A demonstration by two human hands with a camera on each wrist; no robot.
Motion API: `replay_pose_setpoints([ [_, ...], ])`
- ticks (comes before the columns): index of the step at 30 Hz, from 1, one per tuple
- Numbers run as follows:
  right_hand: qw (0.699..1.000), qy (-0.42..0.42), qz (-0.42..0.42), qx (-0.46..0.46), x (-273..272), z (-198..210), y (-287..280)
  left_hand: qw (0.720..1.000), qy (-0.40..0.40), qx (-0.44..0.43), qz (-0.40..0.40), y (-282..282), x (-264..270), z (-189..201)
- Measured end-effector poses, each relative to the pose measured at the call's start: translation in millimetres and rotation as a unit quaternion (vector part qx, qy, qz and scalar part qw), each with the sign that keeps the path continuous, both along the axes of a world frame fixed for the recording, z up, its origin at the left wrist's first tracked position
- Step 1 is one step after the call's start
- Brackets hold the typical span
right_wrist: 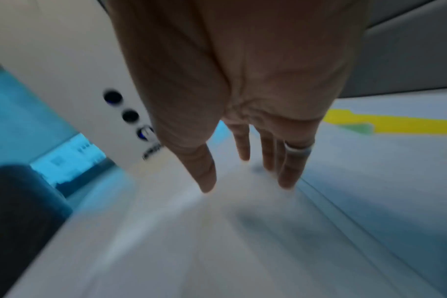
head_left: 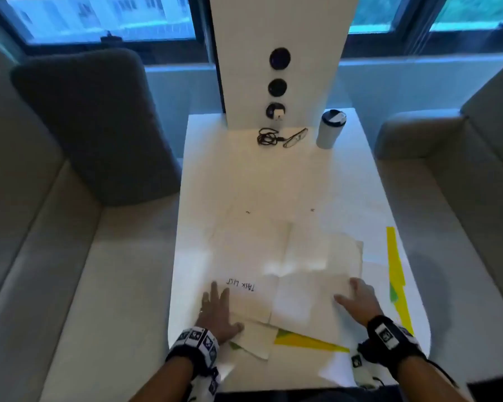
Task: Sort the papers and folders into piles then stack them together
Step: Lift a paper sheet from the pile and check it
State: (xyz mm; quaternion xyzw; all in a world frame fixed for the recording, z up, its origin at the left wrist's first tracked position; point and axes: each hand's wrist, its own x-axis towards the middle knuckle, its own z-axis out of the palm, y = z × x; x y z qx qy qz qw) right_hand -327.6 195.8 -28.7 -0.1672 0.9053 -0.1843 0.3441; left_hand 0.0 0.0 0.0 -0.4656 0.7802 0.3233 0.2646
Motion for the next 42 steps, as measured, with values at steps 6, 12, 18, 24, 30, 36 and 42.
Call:
replay_pose_setpoints([
  [6,0.985,0.007,-0.172,-0.011,15,15,-8,0.998,0.043,-0.03,0.018,14,19,-1],
  [12,0.972,0.017,-0.161,-0.172,6,59,6,0.996,0.067,-0.056,0.036,22,23,-6],
  [18,0.926,-0.13,-0.12,-0.335,16,142,6,0.986,0.147,-0.077,-0.012,41,3,0],
  [24,0.949,0.014,-0.106,-0.297,13,140,1,0.965,0.228,-0.107,-0.074,38,-28,18],
  [30,0.951,0.09,-0.044,-0.293,20,163,2,0.97,0.208,-0.093,-0.088,30,-33,23],
  [36,0.848,-0.171,-0.208,-0.457,27,231,-10,0.951,0.299,-0.037,-0.071,36,-44,51],
  [42,0.798,-0.257,-0.206,-0.505,21,245,-24,0.876,0.443,0.011,0.189,25,-68,103],
])
